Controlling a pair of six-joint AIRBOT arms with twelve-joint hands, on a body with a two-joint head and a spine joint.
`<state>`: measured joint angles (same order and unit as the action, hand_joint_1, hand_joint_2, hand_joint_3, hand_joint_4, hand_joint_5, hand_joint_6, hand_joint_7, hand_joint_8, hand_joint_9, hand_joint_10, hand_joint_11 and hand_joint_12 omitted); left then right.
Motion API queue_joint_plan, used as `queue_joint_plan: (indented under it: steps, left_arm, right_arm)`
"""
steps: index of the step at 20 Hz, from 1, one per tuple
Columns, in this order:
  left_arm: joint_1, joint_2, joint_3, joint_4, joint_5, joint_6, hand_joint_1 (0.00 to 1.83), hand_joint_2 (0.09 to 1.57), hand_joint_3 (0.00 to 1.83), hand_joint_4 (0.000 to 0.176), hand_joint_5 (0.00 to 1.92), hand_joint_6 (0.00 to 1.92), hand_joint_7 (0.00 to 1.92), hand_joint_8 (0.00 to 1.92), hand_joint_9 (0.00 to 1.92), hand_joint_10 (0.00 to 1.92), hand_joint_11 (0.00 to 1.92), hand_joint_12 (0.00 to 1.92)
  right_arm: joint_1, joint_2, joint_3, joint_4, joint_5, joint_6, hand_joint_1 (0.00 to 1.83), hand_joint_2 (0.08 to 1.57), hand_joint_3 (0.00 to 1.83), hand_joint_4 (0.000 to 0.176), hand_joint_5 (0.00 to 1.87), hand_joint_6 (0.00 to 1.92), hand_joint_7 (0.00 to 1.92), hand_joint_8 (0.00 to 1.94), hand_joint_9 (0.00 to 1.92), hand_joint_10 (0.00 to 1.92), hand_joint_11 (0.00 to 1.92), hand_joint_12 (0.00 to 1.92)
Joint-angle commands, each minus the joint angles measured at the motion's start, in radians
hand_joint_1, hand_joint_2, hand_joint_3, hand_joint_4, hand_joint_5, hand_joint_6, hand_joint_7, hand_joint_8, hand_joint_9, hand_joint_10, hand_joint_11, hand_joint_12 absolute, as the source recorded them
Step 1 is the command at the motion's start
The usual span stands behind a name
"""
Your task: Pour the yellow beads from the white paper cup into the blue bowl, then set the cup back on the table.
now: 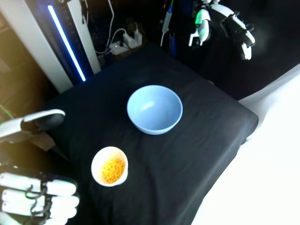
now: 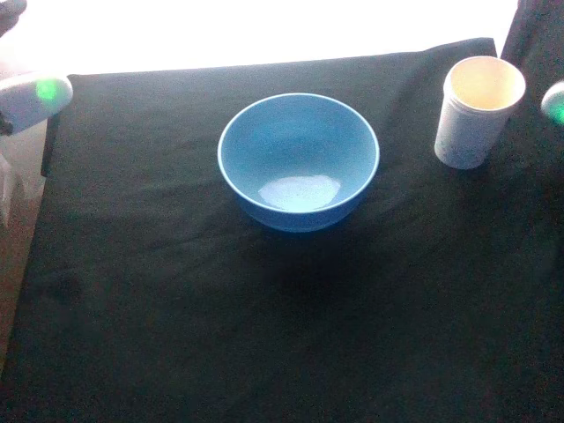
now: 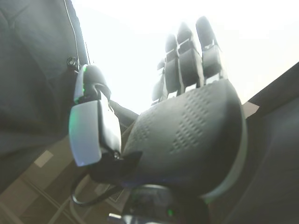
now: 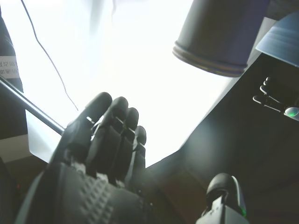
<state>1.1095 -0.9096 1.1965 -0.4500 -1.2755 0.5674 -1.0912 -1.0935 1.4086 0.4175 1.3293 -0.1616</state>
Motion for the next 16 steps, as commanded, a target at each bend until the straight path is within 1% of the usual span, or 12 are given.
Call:
queue_joint_plan:
  steps: [1, 2, 3, 5, 6, 8, 9, 11, 12, 13, 14, 16]
  left_arm:
    - [-0.007, 0.001, 0.006, -0.008, -0.126, -0.012, 0.52, 0.93, 0.0, 0.043, 0.13, 0.0, 0.28, 0.01, 0.26, 0.02, 0.0, 0.62]
    - [-0.007, 0.001, 0.006, -0.006, -0.127, -0.012, 0.52, 0.93, 0.0, 0.046, 0.14, 0.0, 0.28, 0.01, 0.26, 0.02, 0.0, 0.62]
    - [-0.007, 0.0, 0.006, -0.005, -0.128, -0.013, 0.53, 0.94, 0.0, 0.032, 0.13, 0.0, 0.28, 0.01, 0.26, 0.02, 0.0, 0.63]
    - [-0.007, -0.002, 0.006, -0.002, -0.129, -0.013, 0.53, 0.94, 0.0, 0.027, 0.14, 0.0, 0.3, 0.0, 0.28, 0.01, 0.0, 0.71]
    - [-0.007, -0.004, 0.007, -0.001, -0.129, -0.013, 0.53, 0.94, 0.0, 0.015, 0.13, 0.0, 0.29, 0.0, 0.28, 0.01, 0.0, 0.72]
    - [-0.007, -0.007, 0.007, 0.002, -0.128, -0.013, 0.54, 0.93, 0.0, 0.015, 0.13, 0.0, 0.28, 0.0, 0.28, 0.01, 0.0, 0.71]
    - [-0.007, -0.007, 0.007, 0.004, -0.128, -0.013, 0.54, 0.93, 0.0, 0.015, 0.12, 0.0, 0.27, 0.0, 0.28, 0.0, 0.0, 0.7]
    - [-0.008, -0.007, 0.006, 0.016, -0.132, -0.019, 0.54, 0.93, 0.0, 0.01, 0.12, 0.0, 0.27, 0.0, 0.28, 0.0, 0.0, 0.68]
    - [-0.009, -0.007, 0.006, 0.022, -0.136, -0.021, 0.53, 0.92, 0.0, 0.022, 0.13, 0.0, 0.28, 0.01, 0.29, 0.01, 0.0, 0.68]
    - [-0.012, -0.007, 0.004, 0.031, -0.14, -0.022, 0.55, 0.93, 0.0, 0.016, 0.14, 0.0, 0.3, 0.01, 0.3, 0.01, 0.0, 0.72]
    - [-0.015, -0.006, 0.004, 0.038, -0.14, -0.022, 0.57, 0.92, 0.0, 0.021, 0.15, 0.01, 0.32, 0.01, 0.32, 0.01, 0.0, 0.76]
    - [-0.023, -0.006, 0.004, 0.053, -0.14, -0.022, 0.57, 0.91, 0.0, 0.017, 0.15, 0.0, 0.32, 0.0, 0.33, 0.01, 0.0, 0.78]
  right_arm:
    - [0.005, 0.0, 0.009, 0.016, 0.103, 0.01, 0.77, 0.53, 0.03, 0.074, 0.1, 0.0, 0.09, 0.0, 0.07, 0.0, 0.0, 0.33]
    - [0.005, -0.002, 0.009, 0.016, 0.101, 0.01, 0.76, 0.52, 0.02, 0.067, 0.08, 0.0, 0.08, 0.0, 0.06, 0.0, 0.0, 0.32]
    - [0.005, -0.004, 0.011, 0.016, 0.096, 0.01, 0.76, 0.51, 0.02, 0.088, 0.07, 0.0, 0.07, 0.0, 0.06, 0.0, 0.0, 0.31]
    - [0.005, -0.011, 0.016, 0.016, 0.086, 0.01, 0.78, 0.51, 0.01, 0.13, 0.01, 0.0, 0.03, 0.0, 0.03, 0.0, 0.0, 0.21]
    - [0.005, -0.016, 0.021, 0.016, 0.072, 0.01, 0.77, 0.51, 0.01, 0.125, 0.0, 0.0, 0.02, 0.0, 0.02, 0.0, 0.0, 0.2]
    - [0.005, -0.031, 0.037, 0.017, 0.039, 0.011, 0.77, 0.52, 0.01, 0.095, 0.0, 0.0, 0.0, 0.0, 0.0, 0.0, 0.0, 0.14]
    - [0.005, -0.04, 0.049, 0.017, 0.02, 0.015, 0.82, 0.5, 0.0, 0.109, 0.0, 0.0, 0.0, 0.0, 0.0, 0.0, 0.0, 0.03]
    - [0.005, -0.06, 0.076, 0.016, -0.028, 0.029, 0.87, 0.51, 0.0, 0.108, 0.0, 0.0, 0.0, 0.0, 0.0, 0.0, 0.0, 0.0]
    - [0.005, -0.068, 0.092, 0.012, -0.062, 0.029, 0.9, 0.52, 0.01, 0.104, 0.01, 0.0, 0.0, 0.0, 0.0, 0.0, 0.0, 0.0]
    - [0.005, -0.077, 0.11, 0.007, -0.098, 0.029, 0.93, 0.55, 0.02, 0.086, 0.01, 0.0, 0.0, 0.0, 0.0, 0.0, 0.0, 0.0]
    - [0.005, -0.083, 0.12, 0.005, -0.117, 0.03, 0.92, 0.56, 0.02, 0.079, 0.02, 0.01, 0.0, 0.0, 0.0, 0.0, 0.0, 0.0]
    - [0.006, -0.098, 0.136, 0.005, -0.143, 0.03, 0.85, 0.55, 0.01, 0.064, 0.03, 0.01, 0.0, 0.0, 0.0, 0.0, 0.0, 0.0]
